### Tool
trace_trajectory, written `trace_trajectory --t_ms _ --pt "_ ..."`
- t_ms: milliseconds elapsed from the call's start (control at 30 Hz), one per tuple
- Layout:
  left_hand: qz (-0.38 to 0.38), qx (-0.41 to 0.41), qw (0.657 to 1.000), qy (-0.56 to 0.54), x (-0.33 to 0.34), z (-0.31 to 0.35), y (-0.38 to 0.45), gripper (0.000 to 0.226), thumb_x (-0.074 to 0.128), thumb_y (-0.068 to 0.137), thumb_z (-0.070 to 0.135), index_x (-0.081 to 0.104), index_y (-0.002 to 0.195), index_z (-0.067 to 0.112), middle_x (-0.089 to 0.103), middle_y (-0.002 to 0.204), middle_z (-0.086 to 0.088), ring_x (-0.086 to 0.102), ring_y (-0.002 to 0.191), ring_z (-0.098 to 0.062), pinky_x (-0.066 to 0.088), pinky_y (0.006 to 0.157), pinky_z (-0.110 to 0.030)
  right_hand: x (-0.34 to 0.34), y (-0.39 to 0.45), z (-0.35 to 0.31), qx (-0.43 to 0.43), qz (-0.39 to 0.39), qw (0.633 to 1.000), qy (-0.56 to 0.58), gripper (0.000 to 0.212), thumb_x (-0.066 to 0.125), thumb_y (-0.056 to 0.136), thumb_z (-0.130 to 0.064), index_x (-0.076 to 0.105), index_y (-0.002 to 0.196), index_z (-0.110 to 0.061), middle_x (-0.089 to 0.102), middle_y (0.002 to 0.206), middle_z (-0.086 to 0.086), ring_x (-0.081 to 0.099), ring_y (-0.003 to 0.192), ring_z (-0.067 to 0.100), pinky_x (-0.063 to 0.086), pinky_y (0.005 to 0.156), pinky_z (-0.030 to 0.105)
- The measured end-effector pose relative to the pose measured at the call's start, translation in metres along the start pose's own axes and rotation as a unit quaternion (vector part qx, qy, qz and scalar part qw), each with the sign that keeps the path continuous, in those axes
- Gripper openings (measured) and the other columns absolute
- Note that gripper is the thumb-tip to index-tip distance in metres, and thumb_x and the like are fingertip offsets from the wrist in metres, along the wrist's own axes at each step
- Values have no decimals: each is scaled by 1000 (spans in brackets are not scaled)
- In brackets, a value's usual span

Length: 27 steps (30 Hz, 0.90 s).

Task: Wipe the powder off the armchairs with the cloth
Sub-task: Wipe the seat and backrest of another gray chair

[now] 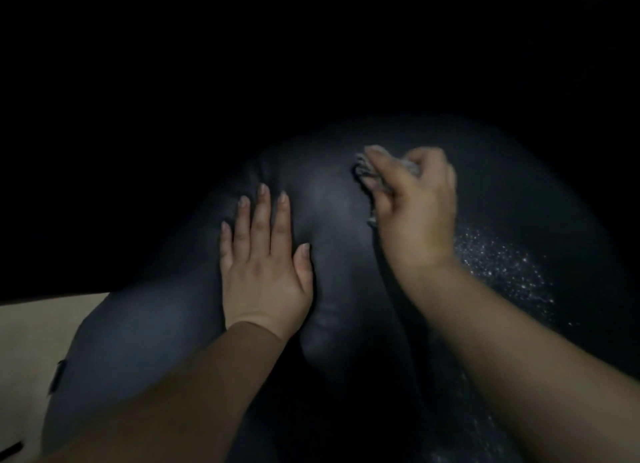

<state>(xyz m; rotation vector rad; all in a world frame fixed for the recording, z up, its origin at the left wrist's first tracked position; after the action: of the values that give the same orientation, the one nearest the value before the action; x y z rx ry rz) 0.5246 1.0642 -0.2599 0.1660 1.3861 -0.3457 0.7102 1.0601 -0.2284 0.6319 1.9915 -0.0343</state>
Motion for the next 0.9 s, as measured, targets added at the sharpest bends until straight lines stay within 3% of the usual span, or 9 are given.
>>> trace_trajectory --t_ms 67,167,300,400,500,600,733,900 --pt "2 0 1000 4 0 0 0 65 27 93 41 23 151 14 17 159 -9 12 147 -28 7 118 -48 -8 -28 -2 33 8 999 -3 43 71 78 -11 68 118 -27 51 106 16 47 93 34 48 78 45" --pt "7 2 1000 8 1 -1 0 65 27 92 41 24 151 13 19 159 -10 14 146 -29 7 118 -48 -3 -52 -23 -10 -27 999 14 42 69 78 -12 68 117 -28 52 105 13 46 91 32 47 76 43" --pt "8 3 1000 12 1 -1 0 65 27 93 41 23 151 13 18 159 -10 13 146 -30 6 118 -48 16 -2 -28 -55 -48 997 21 39 68 80 -14 68 116 -28 53 105 13 49 93 33 48 76 43" --pt "6 3 1000 12 1 -1 0 65 27 93 41 22 152 13 16 160 -9 11 147 -28 4 118 -47 9 16 -1 5 14 1000 10 37 67 82 -17 69 116 -30 53 103 13 49 94 33 48 80 45" --pt "11 5 1000 9 1 -1 0 64 26 93 41 23 151 13 17 159 -10 12 147 -29 5 118 -47 -8 -22 7 72 44 996 4 36 68 82 -15 69 115 -28 51 105 14 46 93 32 45 80 41" --pt "15 7 1000 9 2 -1 -1 64 27 93 40 23 151 12 18 159 -11 14 146 -30 7 117 -47 0 -51 -24 -31 -26 999 13 40 71 76 -15 70 114 -28 52 104 12 45 89 30 41 76 35" --pt "17 8 1000 16 3 -1 -1 65 28 92 40 23 151 12 18 159 -11 14 146 -30 6 118 -47 22 0 -39 -124 -71 990 16 34 68 80 -22 70 113 -27 55 100 12 50 87 32 42 71 34" --pt "12 4 1000 18 4 -1 -2 65 27 93 40 22 151 13 16 159 -10 10 147 -28 6 118 -47 -2 2 12 49 33 998 8 36 69 83 -16 69 116 -29 53 103 14 47 93 32 46 77 41"
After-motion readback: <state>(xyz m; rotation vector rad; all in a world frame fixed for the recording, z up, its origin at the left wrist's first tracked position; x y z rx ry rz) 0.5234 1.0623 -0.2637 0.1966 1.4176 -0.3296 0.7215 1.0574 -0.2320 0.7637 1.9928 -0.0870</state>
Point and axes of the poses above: each hand's wrist, its own y-axis towards the middle knuckle, its own x-axis out of the palm, z = x × y, the point moved 4 cm from there along y, towards the middle knuckle
